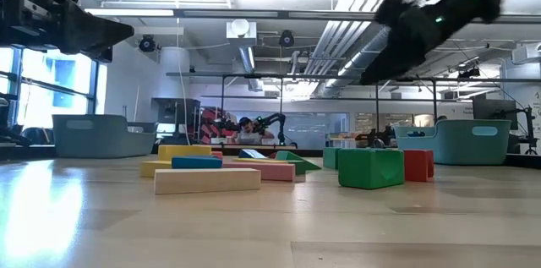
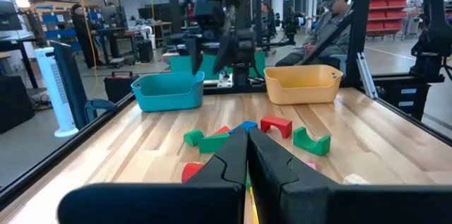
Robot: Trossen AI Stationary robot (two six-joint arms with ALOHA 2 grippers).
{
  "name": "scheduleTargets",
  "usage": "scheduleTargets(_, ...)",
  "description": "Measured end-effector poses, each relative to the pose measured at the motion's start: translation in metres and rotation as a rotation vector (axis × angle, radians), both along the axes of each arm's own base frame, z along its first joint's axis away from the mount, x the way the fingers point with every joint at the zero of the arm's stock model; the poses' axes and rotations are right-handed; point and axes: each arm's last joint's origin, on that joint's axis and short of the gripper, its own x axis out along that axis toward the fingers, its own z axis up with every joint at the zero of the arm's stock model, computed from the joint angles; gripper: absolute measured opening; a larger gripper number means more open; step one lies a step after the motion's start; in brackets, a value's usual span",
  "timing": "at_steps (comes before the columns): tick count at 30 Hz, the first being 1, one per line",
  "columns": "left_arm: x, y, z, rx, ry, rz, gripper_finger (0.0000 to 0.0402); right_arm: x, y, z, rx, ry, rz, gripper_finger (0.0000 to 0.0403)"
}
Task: Sort blocks by size
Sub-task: Put the green semicircle block into the green bin
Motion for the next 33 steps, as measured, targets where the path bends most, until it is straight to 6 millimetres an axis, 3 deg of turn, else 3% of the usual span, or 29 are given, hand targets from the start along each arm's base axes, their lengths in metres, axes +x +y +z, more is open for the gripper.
scheduleTargets(9,0.0,0.0,0.001,0.0,-0.006,0.0,0.0001,0.067,-0.02,-0.018,-0.123,0.403,0.331,0.0236)
scheduleTargets(16,0.0,0.0,0.001,-0.002,-0.006,0.0,0.0001,0.104,-0.031,-0.038,-0.188,0.659,0.538,0.0236)
scheduleTargets(22,0.0,0.0,0.001,-0.003,-0.006,0.0,0.0001,0.114,-0.041,-0.057,-0.226,0.847,0.604,0.0236)
scheduleTargets(33,0.0,0.0,0.001,-0.001,-0.009,0.0,0.0001,0.118,-0.046,-0.073,-0.237,0.89,0.604,0.0202)
